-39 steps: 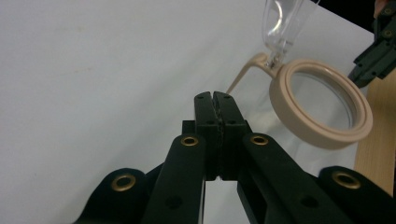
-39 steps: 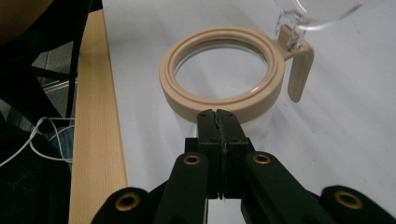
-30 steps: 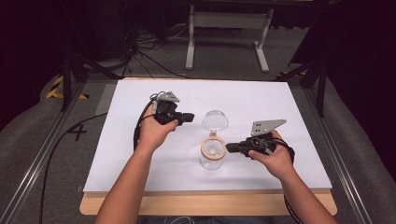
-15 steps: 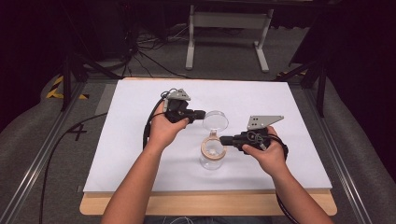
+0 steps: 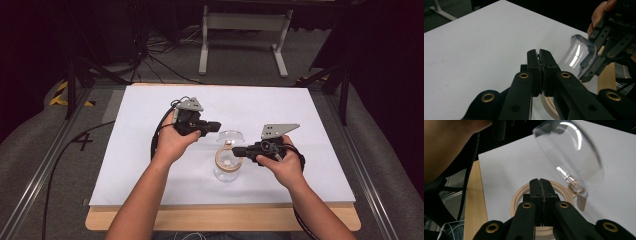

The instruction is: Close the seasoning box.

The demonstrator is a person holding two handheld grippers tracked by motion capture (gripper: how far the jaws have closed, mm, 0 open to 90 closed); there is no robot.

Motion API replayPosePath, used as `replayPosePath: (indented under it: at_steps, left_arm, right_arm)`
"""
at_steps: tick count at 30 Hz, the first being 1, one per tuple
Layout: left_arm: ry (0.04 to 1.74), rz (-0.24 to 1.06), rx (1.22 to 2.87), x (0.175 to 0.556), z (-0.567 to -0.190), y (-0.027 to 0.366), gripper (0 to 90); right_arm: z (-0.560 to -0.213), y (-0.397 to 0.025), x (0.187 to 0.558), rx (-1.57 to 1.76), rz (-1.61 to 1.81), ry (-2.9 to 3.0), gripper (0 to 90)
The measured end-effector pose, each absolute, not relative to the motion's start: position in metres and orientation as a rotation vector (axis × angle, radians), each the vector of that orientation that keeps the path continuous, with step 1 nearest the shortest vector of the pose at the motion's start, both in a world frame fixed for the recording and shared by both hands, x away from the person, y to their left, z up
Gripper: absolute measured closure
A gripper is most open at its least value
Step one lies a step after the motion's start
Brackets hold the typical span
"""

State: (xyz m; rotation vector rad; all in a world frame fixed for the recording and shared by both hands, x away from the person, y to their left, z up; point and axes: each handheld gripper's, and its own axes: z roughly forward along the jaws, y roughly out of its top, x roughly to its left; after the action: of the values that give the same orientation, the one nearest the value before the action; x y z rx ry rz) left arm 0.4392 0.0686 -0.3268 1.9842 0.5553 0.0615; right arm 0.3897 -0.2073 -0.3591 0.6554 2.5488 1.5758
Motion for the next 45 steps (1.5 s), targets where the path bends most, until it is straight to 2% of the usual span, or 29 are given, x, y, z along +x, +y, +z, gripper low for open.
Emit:
replayPosePath:
  at_steps: [7,20,38,45]
  left_arm:
    - [0.564,0.069,1.991,0.432,-0.326,0.075,85.1]
    - [0.588,0.049,2.172,0.406,-0.344,0.100,80.3]
    - [0.708,-0.015,2.221,0.401,-0.367,0.131,73.9]
    - [0.737,-0.036,2.218,0.404,-0.372,0.137,74.3]
  right_arm:
    - [-0.359,-0.205,0.387,0.645,1.555,2.586,90.0]
    - [-0.360,-0.205,0.380,0.602,1.418,2.713,90.0]
    - [-0.363,-0.211,0.377,0.604,1.322,2.849,90.0]
    - [-0.366,-0.212,0.377,0.602,1.273,2.898,90.0]
